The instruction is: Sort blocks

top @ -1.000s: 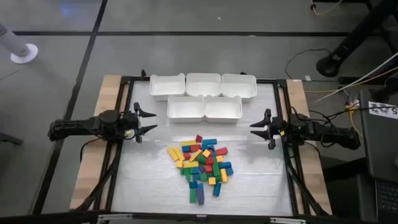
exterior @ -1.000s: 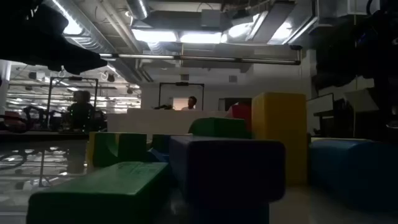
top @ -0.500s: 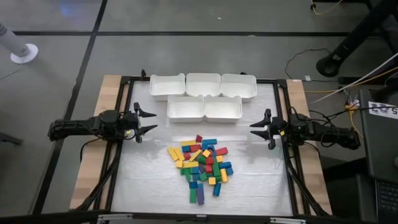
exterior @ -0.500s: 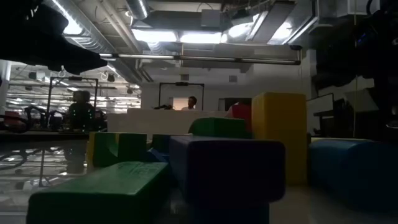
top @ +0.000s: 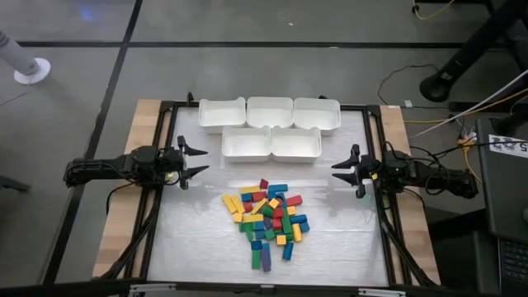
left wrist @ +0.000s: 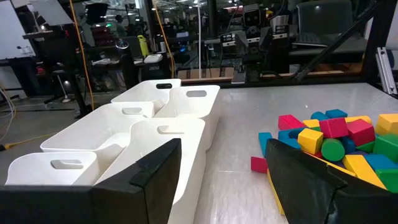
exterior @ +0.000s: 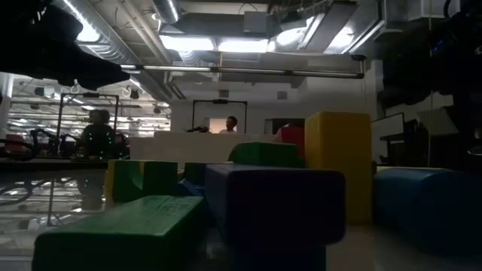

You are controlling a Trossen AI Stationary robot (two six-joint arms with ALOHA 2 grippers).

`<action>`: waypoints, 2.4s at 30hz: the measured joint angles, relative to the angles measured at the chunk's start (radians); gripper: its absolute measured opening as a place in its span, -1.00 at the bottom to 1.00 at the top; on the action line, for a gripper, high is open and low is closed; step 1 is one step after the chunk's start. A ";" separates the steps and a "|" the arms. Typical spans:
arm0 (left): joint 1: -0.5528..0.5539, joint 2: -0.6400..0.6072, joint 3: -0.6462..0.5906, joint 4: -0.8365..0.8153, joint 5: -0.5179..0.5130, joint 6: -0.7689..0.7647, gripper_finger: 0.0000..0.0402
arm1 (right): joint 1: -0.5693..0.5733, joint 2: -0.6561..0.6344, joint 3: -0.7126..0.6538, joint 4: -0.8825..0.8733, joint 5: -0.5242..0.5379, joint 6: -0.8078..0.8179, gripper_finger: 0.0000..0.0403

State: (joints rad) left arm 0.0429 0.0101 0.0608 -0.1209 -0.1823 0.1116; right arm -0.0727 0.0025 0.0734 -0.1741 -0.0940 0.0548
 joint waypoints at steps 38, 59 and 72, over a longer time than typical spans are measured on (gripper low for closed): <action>0.000 0.000 0.000 0.000 0.000 0.000 0.11 | 0.000 0.000 -0.003 0.118 0.014 0.000 -0.33; 0.000 0.000 0.000 0.001 0.000 0.000 0.11 | 0.000 0.417 0.016 0.545 0.060 0.043 -0.33; 0.000 0.000 0.000 0.002 0.000 0.000 0.11 | 0.000 0.847 0.295 0.397 0.013 -0.033 0.02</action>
State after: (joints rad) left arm 0.0432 0.0101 0.0608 -0.1184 -0.1825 0.1116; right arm -0.0723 0.8492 0.3683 0.2227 -0.0812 0.0213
